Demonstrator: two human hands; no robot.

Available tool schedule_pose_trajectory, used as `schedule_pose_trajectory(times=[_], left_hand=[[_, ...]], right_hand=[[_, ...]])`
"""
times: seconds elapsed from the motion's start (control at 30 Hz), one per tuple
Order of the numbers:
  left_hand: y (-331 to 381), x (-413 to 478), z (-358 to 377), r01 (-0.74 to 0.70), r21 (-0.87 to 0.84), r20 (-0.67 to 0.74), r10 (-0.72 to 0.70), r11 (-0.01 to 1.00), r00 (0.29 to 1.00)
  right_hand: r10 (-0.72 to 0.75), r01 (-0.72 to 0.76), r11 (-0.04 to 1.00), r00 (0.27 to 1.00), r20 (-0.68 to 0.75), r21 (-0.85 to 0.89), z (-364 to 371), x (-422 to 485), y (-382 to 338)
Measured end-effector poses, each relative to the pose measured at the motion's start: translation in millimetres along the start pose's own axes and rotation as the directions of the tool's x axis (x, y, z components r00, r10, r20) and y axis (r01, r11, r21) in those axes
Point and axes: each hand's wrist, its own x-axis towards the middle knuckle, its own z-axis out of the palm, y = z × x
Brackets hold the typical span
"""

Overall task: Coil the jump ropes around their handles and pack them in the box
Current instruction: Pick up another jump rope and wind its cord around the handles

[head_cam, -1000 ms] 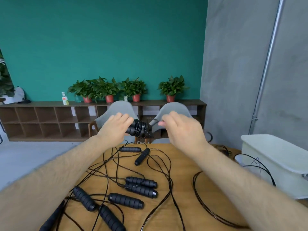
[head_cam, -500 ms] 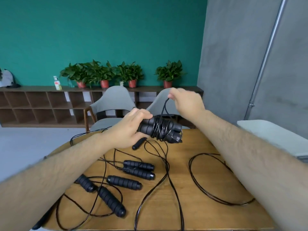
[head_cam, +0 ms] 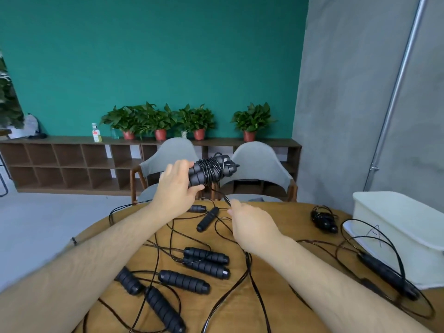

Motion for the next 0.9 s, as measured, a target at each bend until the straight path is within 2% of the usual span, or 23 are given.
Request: schedule_pose_trajectory(times=[0.13,0.27,0.37,0.47,0.53,0.63,0.77,0.9], left_hand=[[-2.1,-3.7,2.3,0.039,0.064,0.037,-0.041,0.997,0.998],[-2.0,-7.6,2.5,0.046,0.134,0.086,-0.058,0.99,0.995],[-3.3,-11.2,-0.9,-0.025,0.188,0.176,-0.009,0.982,0.984],[1.6,-19.6,-5.8,-0.136,0.099,0.317,0.098,0.986,0.943],[5.0,-25.3,-9.3,-0.213,0.006,0.4,0.193,0.977,0.896],[9.3,-32.7,-15.7,-0.222,-0.148,0.489,0.267,0.964,0.83],[18.1,-40.3,-22.2,-0.165,-0.283,0.551,0.301,0.945,0.779],[23.0,-41.0,-24.2,-0.191,-0.347,0.464,0.345,0.918,0.816]], right_hand=[[-0.09,0.084,0.991,0.995,-0.051,-0.103,-17.7,-10.4,-9.7],[-0.145,0.135,0.988,0.978,-0.147,-0.079,-40.1,-11.6,-6.9],[-0.145,0.167,0.982,0.963,-0.225,0.083,-57.4,-11.2,-3.2],[-0.064,0.142,0.945,0.964,-0.259,0.295,-74.0,-4.9,1.4],[0.014,0.071,0.864,0.986,-0.165,0.499,-82.8,1.2,6.5],[0.019,-0.076,0.634,0.996,0.082,0.769,-88.9,10.0,18.3],[-0.044,-0.198,0.465,0.968,0.246,0.863,-83.9,12.1,29.4],[-0.016,-0.231,0.375,0.967,0.255,0.898,-75.4,11.9,33.4]])
